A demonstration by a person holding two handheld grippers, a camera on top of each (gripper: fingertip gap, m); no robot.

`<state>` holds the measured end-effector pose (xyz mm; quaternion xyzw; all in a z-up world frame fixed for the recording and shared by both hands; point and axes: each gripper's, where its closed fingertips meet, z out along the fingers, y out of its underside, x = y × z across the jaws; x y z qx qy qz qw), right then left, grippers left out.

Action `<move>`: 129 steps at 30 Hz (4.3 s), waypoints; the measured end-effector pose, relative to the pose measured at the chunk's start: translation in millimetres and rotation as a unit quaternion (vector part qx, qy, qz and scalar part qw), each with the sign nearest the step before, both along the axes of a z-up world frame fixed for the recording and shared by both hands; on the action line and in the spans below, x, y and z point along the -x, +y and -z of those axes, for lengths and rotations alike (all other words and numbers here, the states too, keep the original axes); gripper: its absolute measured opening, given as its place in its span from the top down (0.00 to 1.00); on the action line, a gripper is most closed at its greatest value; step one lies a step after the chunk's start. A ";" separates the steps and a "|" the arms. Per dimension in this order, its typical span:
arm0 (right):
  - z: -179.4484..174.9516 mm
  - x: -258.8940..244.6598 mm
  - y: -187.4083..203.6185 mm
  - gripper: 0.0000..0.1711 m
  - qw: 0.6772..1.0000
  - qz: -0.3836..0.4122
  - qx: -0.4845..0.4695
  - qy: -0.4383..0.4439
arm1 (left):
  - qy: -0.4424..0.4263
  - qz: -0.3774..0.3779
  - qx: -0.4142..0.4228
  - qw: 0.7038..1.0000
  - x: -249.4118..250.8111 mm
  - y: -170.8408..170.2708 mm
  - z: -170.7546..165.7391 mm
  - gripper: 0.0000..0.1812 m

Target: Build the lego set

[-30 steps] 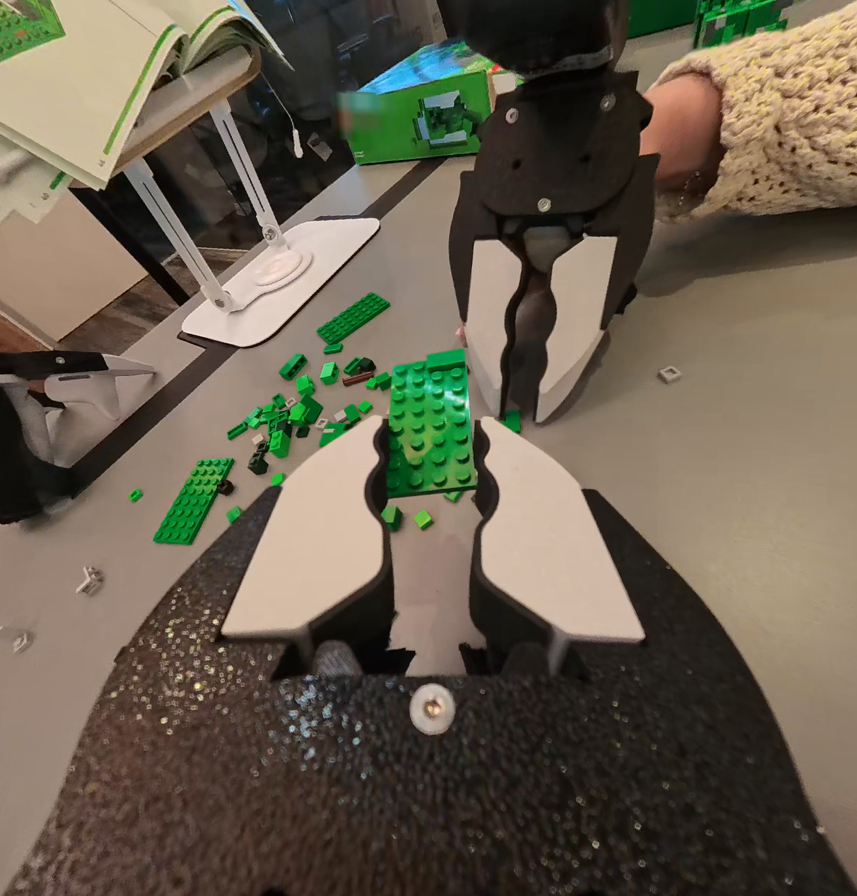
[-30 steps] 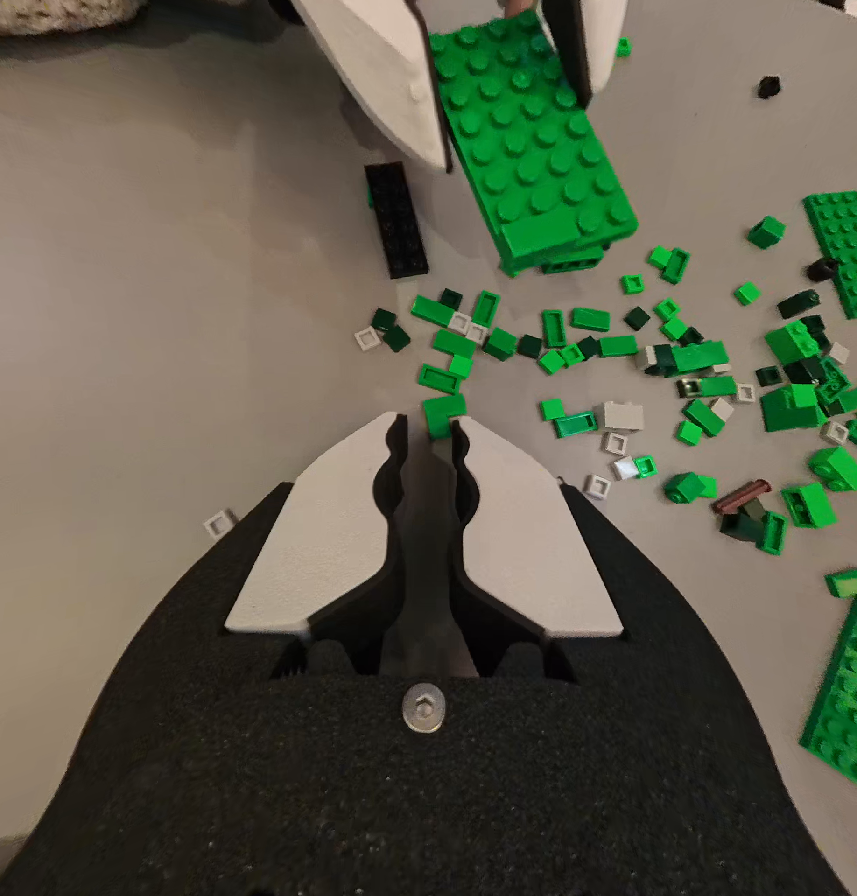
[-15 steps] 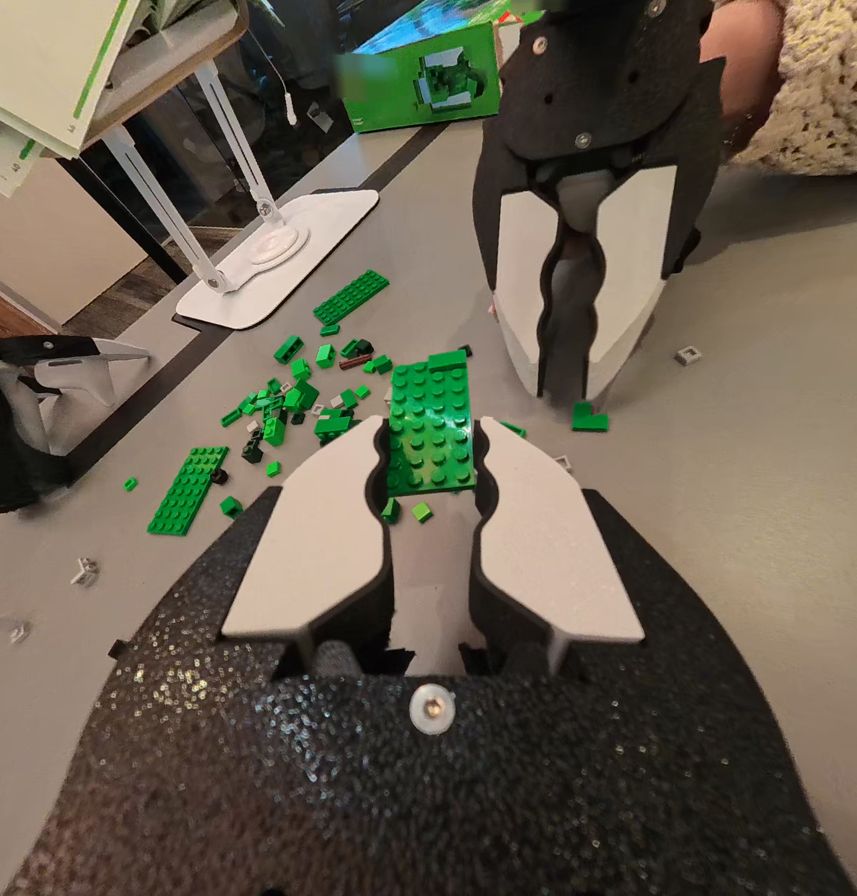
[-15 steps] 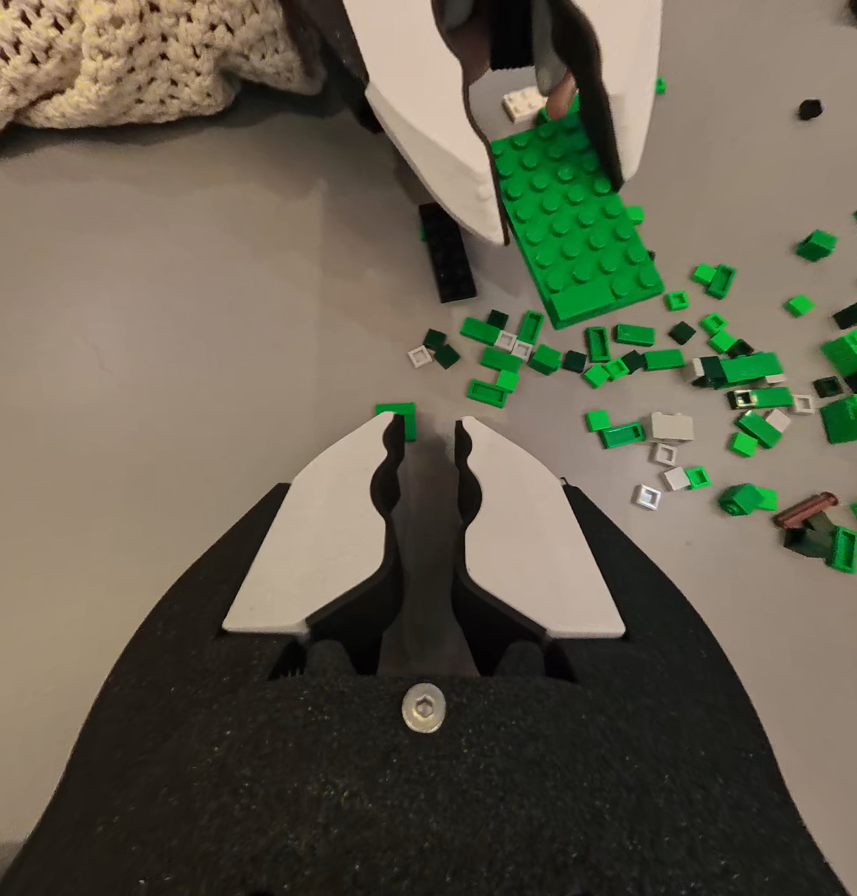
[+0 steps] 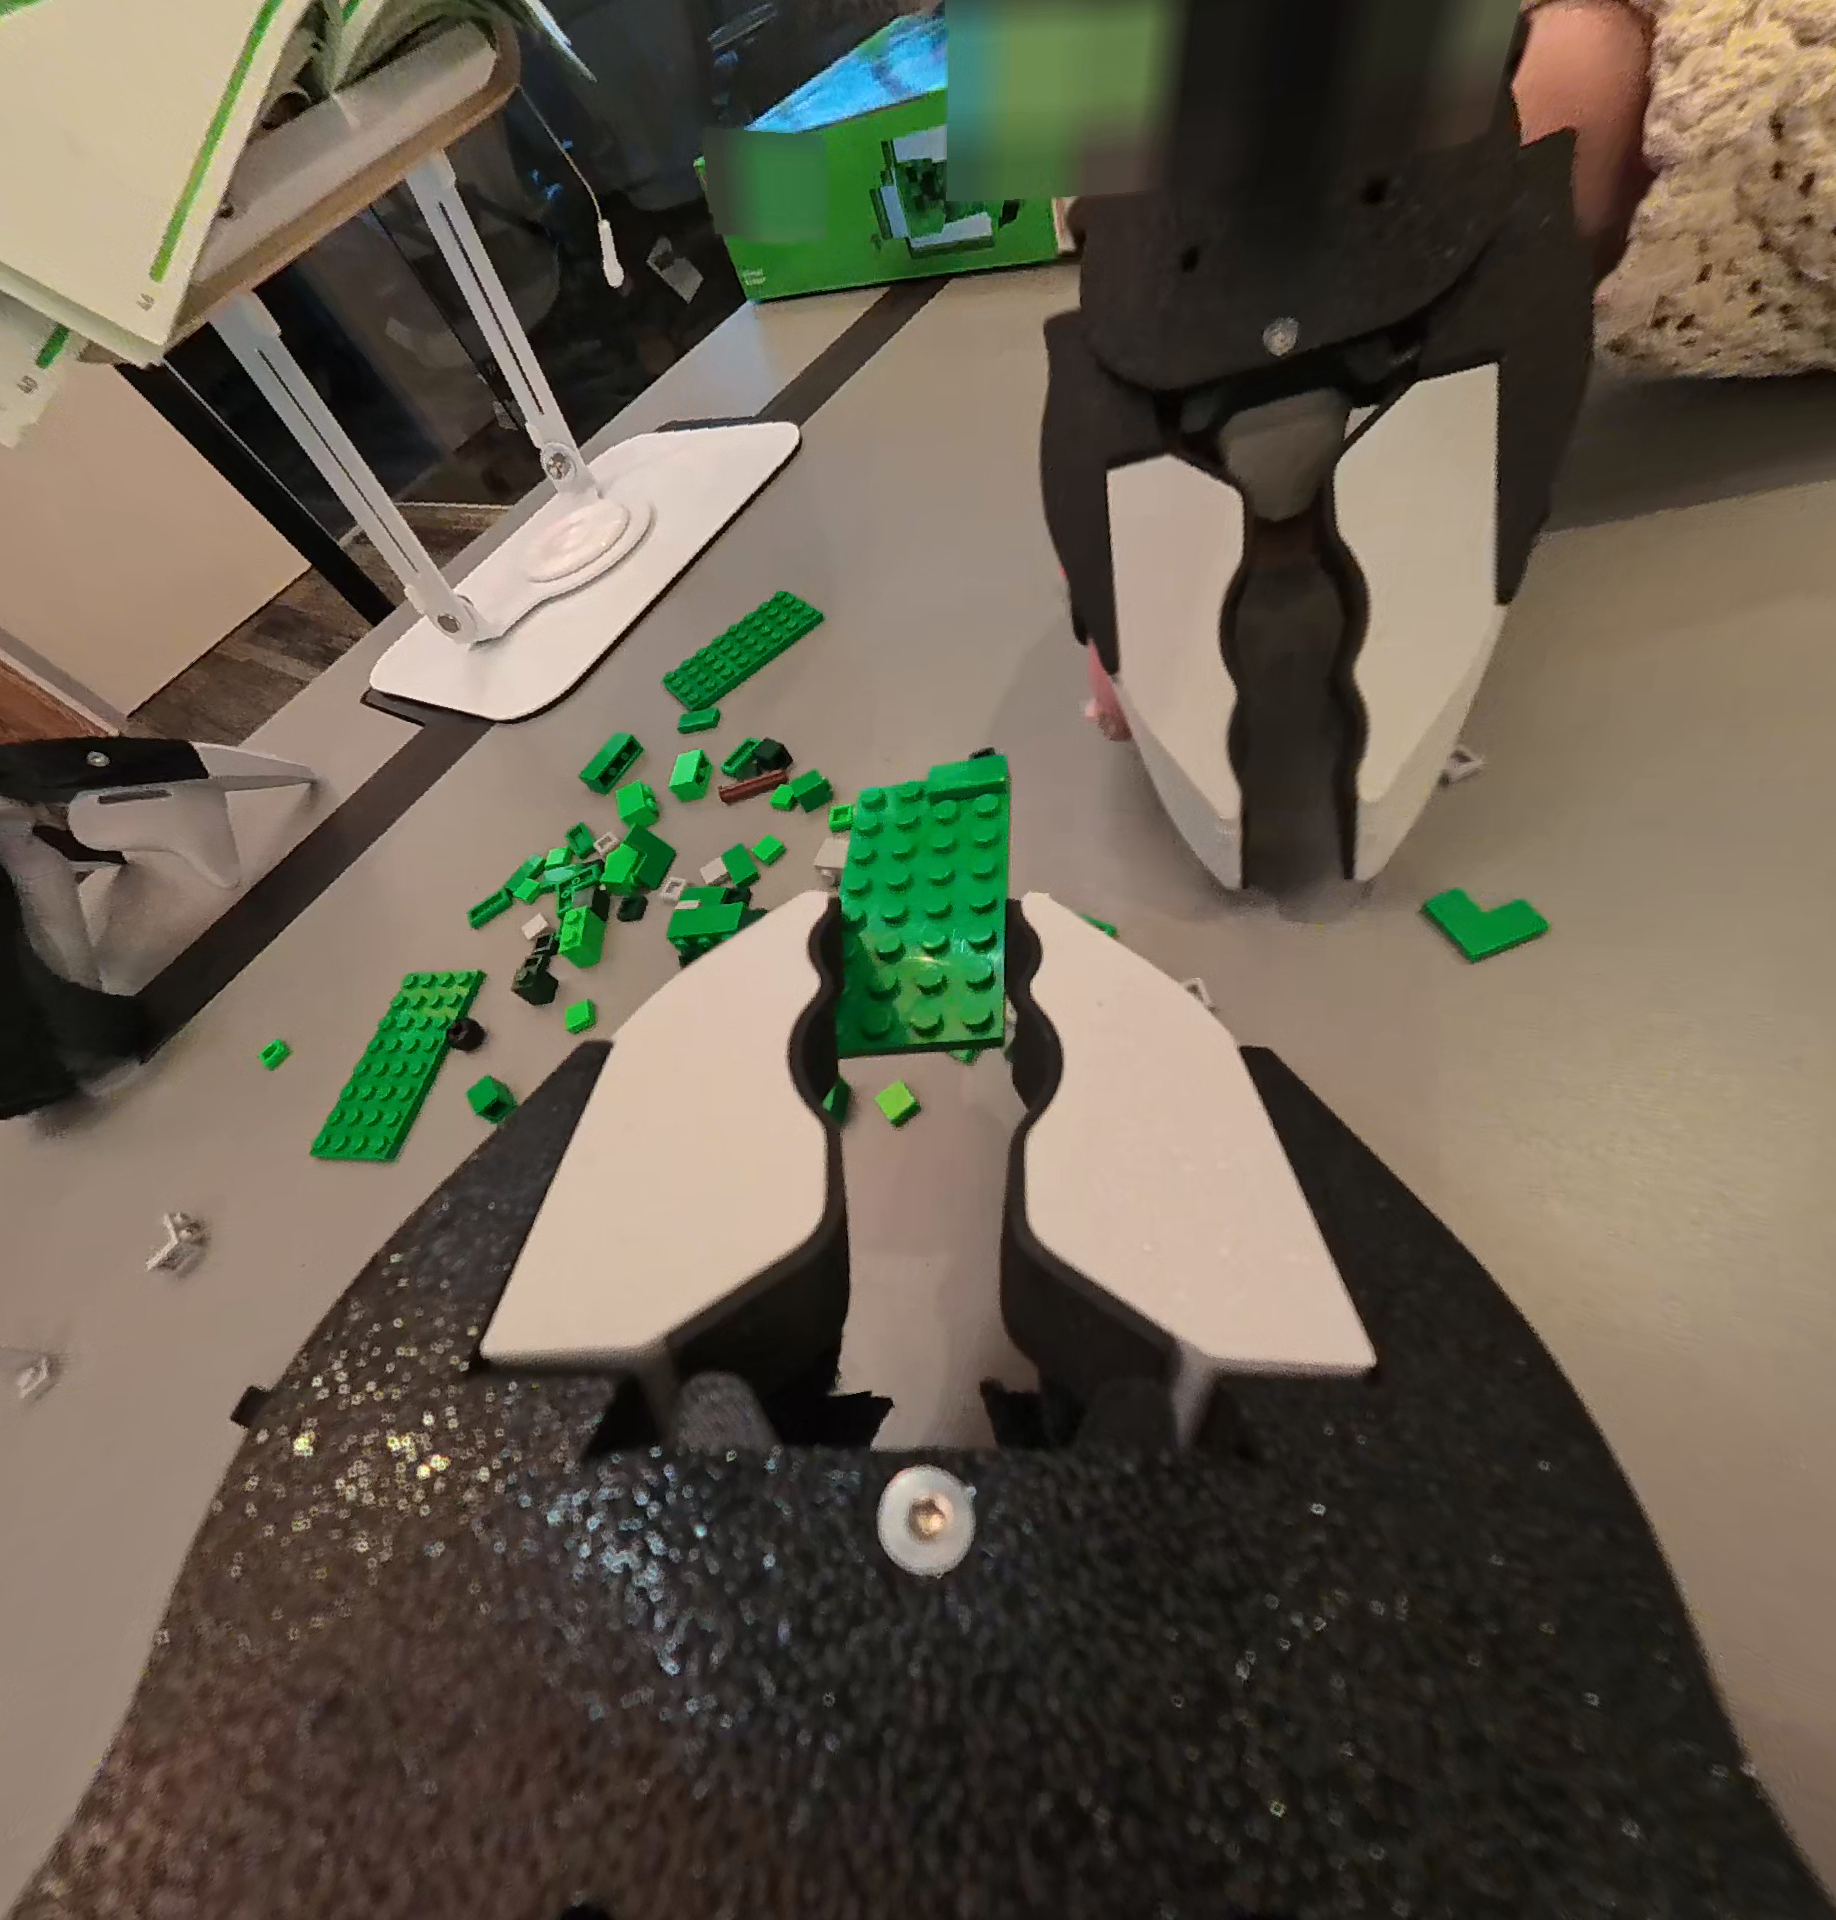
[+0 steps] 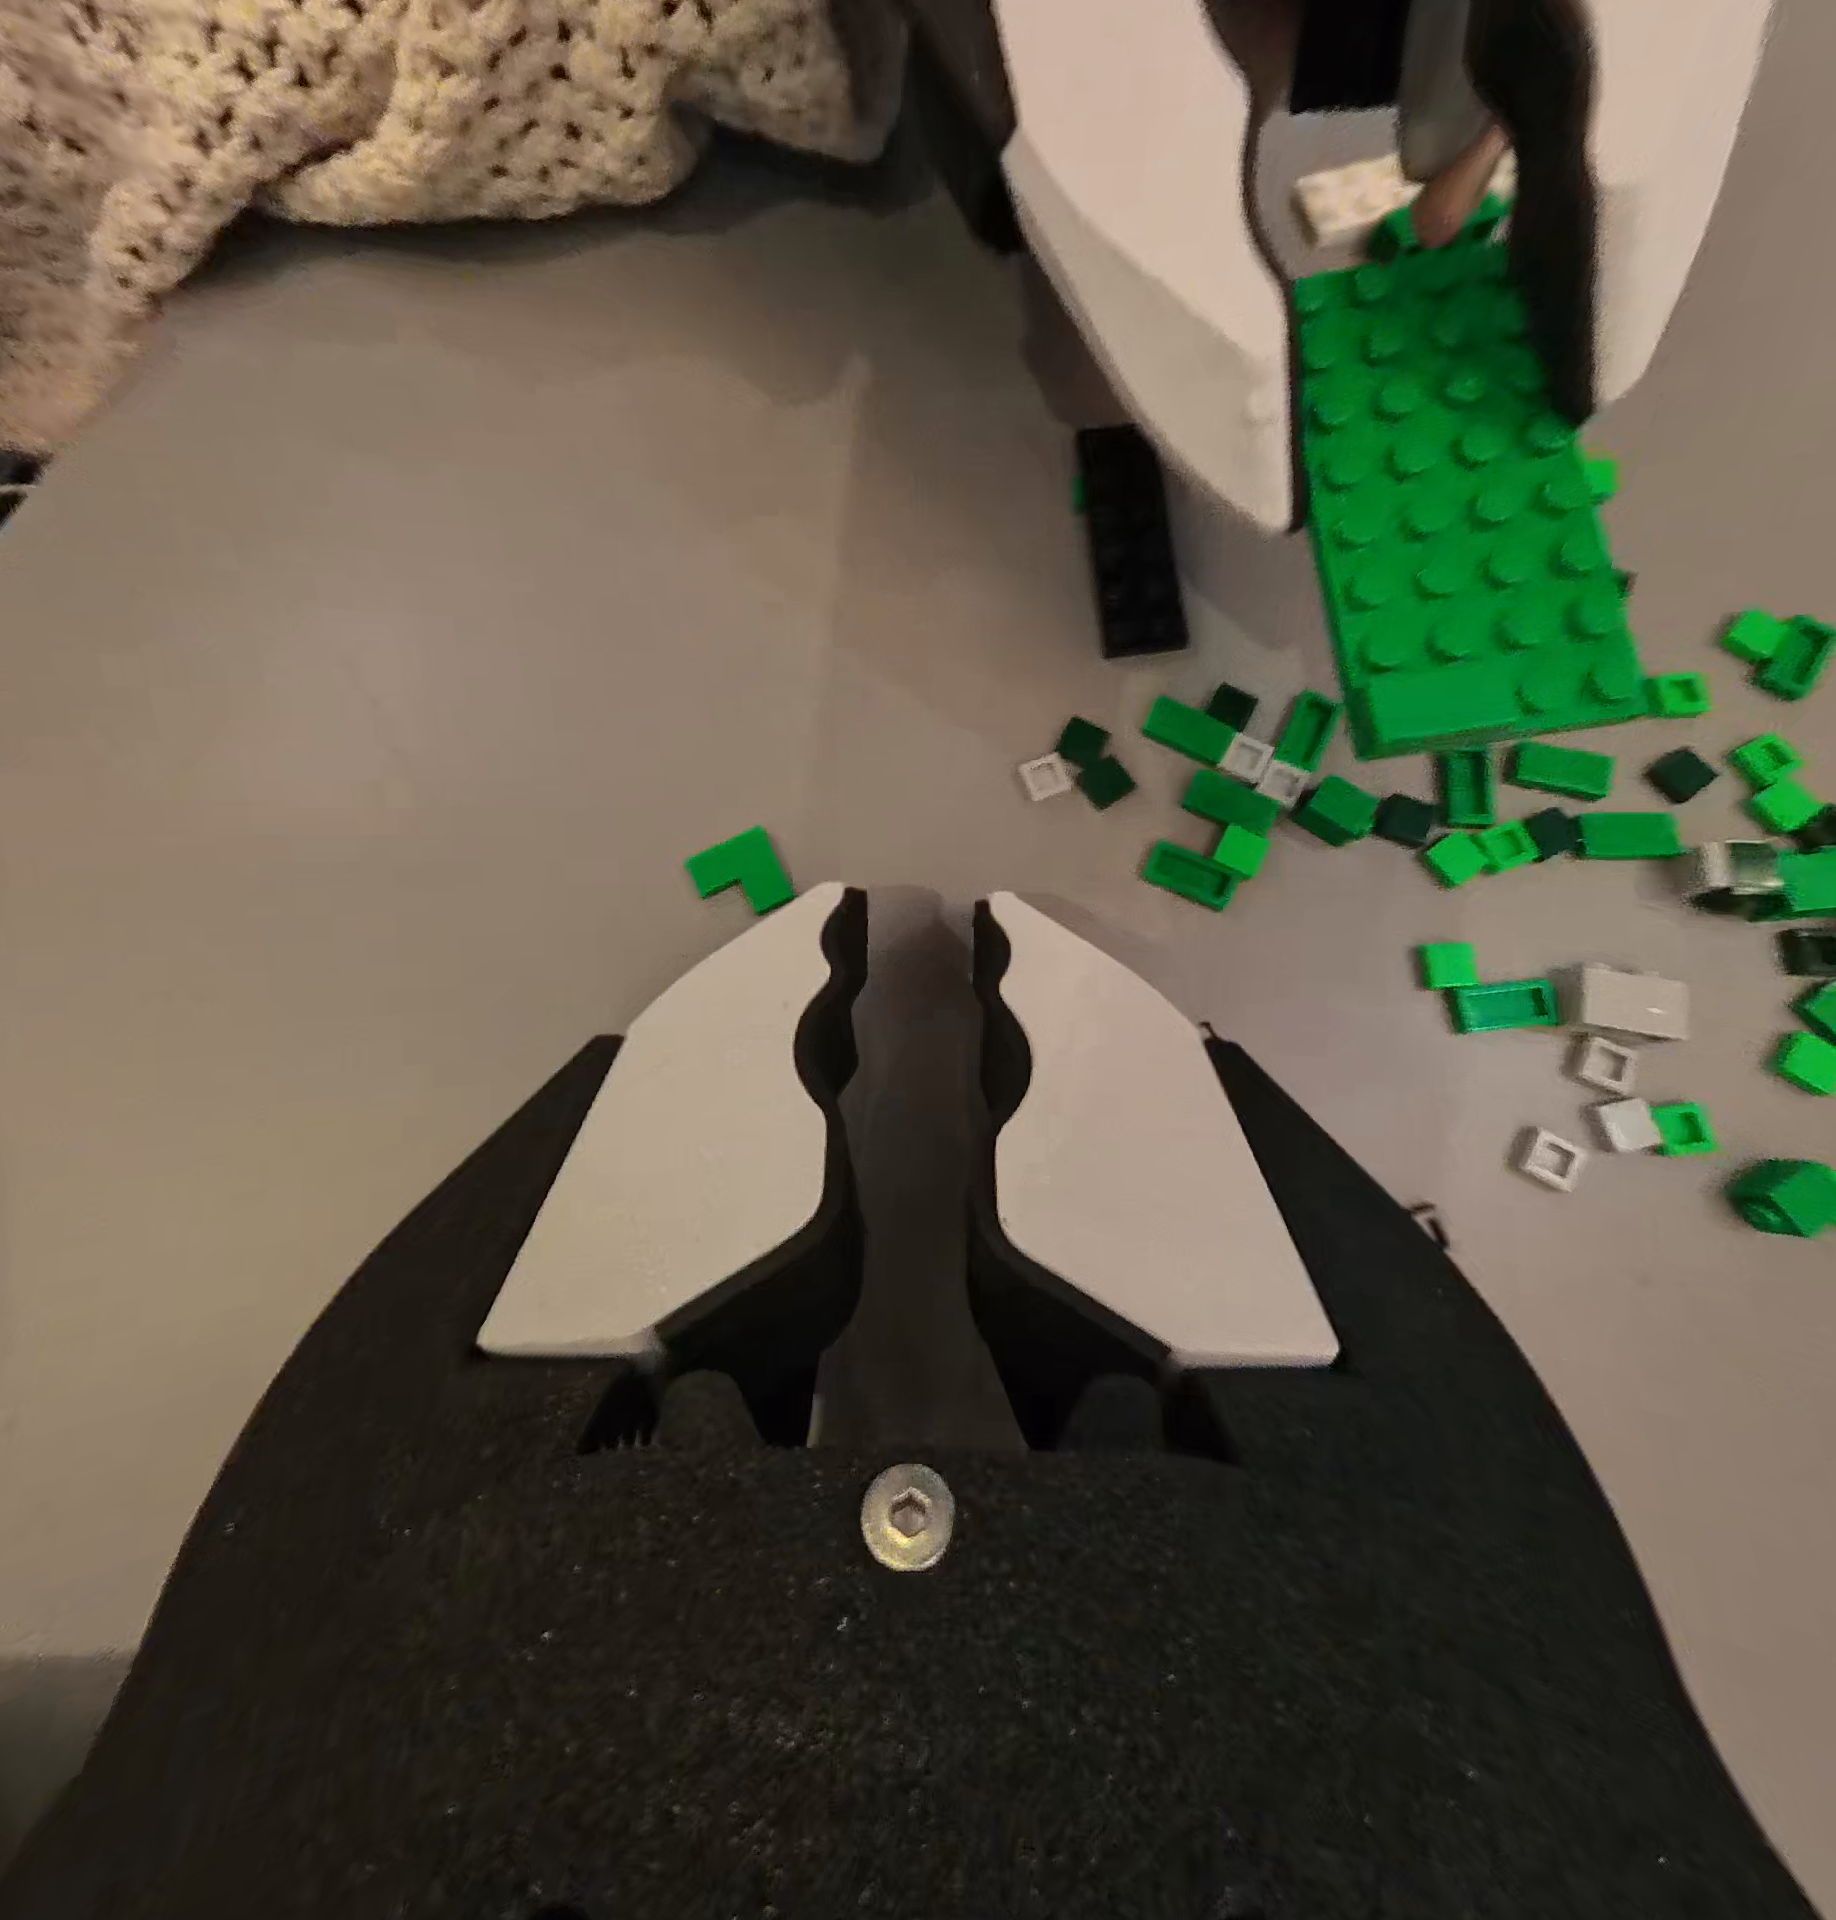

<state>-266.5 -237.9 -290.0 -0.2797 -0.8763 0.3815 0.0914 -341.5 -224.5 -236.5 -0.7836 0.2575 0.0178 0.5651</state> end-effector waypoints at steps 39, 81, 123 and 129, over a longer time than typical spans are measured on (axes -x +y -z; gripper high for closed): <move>-72.9 -21.2 35.1 0.96 0.995 0.035 -0.014 0.090 | 0.078 0.106 0.055 0.990 -69.0 2.0 19.8 0.99; -28.9 -21.2 44.4 0.96 0.992 0.049 -0.116 0.012 | -0.036 0.048 0.168 0.984 -89.0 9.7 35.3 0.83; -43.2 -49.7 34.3 0.81 0.835 0.036 -0.336 0.434 | -0.065 0.116 0.188 0.973 -105.7 -2.2 34.7 0.83; -28.0 -51.2 32.5 0.80 0.827 0.003 -0.362 0.430 | -0.074 0.121 0.188 0.972 -105.9 -3.1 33.9 0.83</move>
